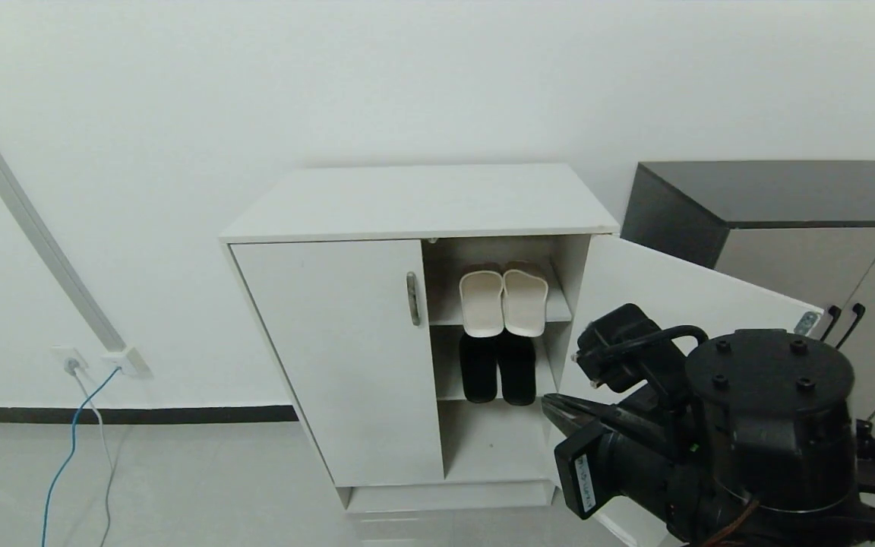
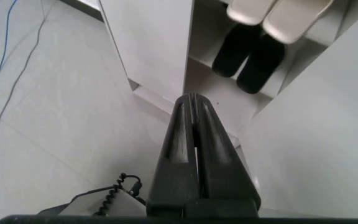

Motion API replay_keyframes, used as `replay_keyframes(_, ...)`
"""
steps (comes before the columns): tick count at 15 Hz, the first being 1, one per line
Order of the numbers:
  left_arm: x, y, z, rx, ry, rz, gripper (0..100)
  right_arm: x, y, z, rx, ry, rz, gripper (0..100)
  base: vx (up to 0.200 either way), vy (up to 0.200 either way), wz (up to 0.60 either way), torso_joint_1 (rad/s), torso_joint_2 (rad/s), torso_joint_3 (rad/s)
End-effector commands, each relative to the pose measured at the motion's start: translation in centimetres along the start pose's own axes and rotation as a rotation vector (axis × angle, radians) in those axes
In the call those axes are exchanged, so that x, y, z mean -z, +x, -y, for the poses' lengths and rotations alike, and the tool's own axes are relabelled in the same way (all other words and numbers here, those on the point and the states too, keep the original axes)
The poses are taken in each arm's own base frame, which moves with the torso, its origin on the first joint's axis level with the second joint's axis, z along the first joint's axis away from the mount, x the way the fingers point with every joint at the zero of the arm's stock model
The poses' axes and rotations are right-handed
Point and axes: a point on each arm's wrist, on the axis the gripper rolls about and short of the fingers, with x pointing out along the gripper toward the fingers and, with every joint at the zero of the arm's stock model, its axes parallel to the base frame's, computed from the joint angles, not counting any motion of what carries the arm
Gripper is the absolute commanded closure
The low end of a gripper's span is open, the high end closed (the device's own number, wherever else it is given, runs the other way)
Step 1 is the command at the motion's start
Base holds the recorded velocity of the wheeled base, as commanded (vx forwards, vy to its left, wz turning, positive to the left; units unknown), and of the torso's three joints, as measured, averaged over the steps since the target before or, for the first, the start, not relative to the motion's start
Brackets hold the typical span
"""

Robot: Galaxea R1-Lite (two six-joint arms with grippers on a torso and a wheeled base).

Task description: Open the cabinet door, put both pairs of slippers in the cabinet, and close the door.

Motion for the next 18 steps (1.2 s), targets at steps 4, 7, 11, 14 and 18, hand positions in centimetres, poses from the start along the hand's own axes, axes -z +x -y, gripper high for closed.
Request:
replay_keyframes(4,0.00,0.00,0.00,0.001,0.000,0.000,100,0.16,0.02,0.00,0.001,-0.002,-0.005,100,0.000,0.000,0.00,0.201,-0.51,-0.314)
replay_keyframes(7,0.00,0.00,0.00,0.001,0.000,0.000,100,0.20,0.02,0.01,0.001,-0.004,-0.006,100,0.000,0.000,0.00,0.225,-0.54,-0.330)
replay_keyframes(11,0.00,0.00,0.00,0.000,0.000,0.000,100,0.41,0.01,0.03,0.000,-0.014,-0.012,100,0.000,0.000,0.00,0.250,-0.57,-0.330)
replay_keyframes(14,0.00,0.00,0.00,0.000,0.000,0.000,100,0.46,0.03,0.02,-0.002,-0.015,-0.008,100,0.000,0.000,0.00,0.255,-0.58,-0.329)
replay_keyframes(18,0.00,0.00,0.00,0.001,0.000,0.000,100,0.60,0.10,0.01,-0.002,-0.017,-0.012,100,0.000,0.000,0.00,0.190,-0.41,-0.228)
